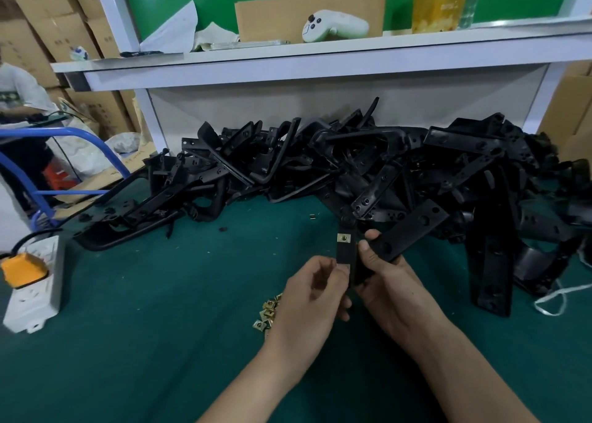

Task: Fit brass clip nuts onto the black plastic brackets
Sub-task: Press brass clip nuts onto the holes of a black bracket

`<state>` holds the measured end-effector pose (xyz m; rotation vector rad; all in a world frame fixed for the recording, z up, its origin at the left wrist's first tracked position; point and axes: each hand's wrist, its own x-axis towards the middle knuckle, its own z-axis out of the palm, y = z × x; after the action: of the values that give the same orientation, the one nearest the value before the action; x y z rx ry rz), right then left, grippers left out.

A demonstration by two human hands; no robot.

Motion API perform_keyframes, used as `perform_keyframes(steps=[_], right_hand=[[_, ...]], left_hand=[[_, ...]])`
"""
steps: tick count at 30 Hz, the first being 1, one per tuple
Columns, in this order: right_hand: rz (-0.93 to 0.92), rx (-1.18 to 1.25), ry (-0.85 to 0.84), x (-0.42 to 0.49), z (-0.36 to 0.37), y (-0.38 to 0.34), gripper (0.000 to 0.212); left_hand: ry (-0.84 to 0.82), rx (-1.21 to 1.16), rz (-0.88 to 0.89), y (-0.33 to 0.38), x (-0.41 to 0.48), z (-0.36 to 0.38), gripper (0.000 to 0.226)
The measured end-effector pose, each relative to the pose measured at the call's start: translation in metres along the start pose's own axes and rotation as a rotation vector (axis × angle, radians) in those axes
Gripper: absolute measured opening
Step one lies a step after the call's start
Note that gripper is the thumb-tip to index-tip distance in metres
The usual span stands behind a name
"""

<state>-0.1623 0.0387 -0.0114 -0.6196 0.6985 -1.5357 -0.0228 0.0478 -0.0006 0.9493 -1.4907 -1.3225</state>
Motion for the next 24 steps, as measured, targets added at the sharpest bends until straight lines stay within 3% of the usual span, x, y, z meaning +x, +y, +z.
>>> perform_keyframes(steps=[7, 13, 24], right_hand=[[-0.070, 0.042, 0.031, 0.003, 0.003, 0.004, 0.016], [-0.083, 0.002, 0.020, 0.001, 0.007, 0.007, 0.020], [-0.069, 0.010, 0.022, 0.004, 0.007, 0.011, 0.017]], left_hand=[[0.153, 0.422, 0.147, -0.009, 0.001, 0.002, 0.021], [0.192, 0.629, 0.229, -0.012, 0.003, 0.000, 0.028], [0.274, 0.725, 0.256, -0.012, 0.002, -0.003, 0.037]])
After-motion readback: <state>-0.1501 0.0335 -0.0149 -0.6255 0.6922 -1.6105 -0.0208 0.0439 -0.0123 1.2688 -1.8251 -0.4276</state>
